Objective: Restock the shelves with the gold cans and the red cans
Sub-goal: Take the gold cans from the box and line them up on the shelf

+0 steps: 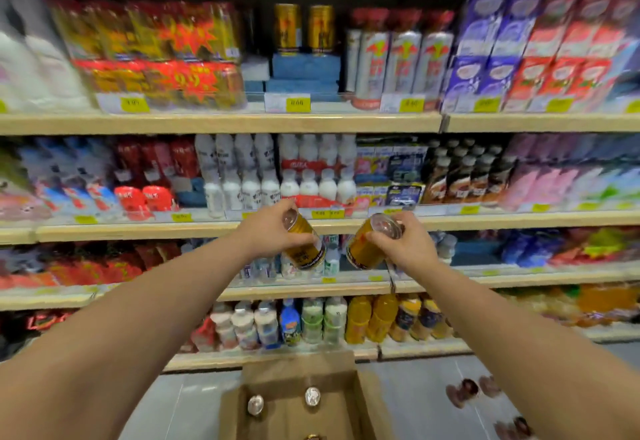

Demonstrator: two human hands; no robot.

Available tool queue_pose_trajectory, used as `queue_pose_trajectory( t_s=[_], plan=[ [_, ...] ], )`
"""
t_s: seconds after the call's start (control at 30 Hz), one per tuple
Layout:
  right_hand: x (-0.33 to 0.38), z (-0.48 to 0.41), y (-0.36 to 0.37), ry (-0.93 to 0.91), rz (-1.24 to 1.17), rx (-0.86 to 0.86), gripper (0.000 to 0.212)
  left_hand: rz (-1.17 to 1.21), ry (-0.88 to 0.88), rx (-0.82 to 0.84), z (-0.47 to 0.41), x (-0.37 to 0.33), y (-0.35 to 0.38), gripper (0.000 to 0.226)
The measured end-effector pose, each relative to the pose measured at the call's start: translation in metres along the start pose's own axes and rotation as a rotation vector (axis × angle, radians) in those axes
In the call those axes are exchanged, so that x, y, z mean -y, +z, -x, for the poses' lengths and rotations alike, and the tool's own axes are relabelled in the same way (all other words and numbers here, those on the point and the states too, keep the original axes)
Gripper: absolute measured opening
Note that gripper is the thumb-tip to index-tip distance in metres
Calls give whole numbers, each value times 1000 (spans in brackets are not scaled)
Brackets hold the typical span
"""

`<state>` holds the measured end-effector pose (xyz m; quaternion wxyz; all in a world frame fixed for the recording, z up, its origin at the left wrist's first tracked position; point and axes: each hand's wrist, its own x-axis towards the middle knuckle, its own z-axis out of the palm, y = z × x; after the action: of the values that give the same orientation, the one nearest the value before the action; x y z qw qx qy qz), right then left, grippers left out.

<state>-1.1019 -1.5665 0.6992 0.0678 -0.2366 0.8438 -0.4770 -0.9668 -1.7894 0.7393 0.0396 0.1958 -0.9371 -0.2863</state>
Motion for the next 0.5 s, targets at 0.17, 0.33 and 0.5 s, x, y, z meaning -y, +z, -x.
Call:
queue_pose_trajectory(
  t_s=[0.17,0.33,0.5],
  plan=[
    [38,-23,-60,-76,-121,-32,55,183,-28,-198,-12,-66,-24,64],
    [72,-40,-104,-20,-538,1,48,537,-99,-316,-25,-122,-50,61],
    [101,-55,-127,74,-992,158,46,885,-250,-157,-39,-146,-85,68]
  ],
)
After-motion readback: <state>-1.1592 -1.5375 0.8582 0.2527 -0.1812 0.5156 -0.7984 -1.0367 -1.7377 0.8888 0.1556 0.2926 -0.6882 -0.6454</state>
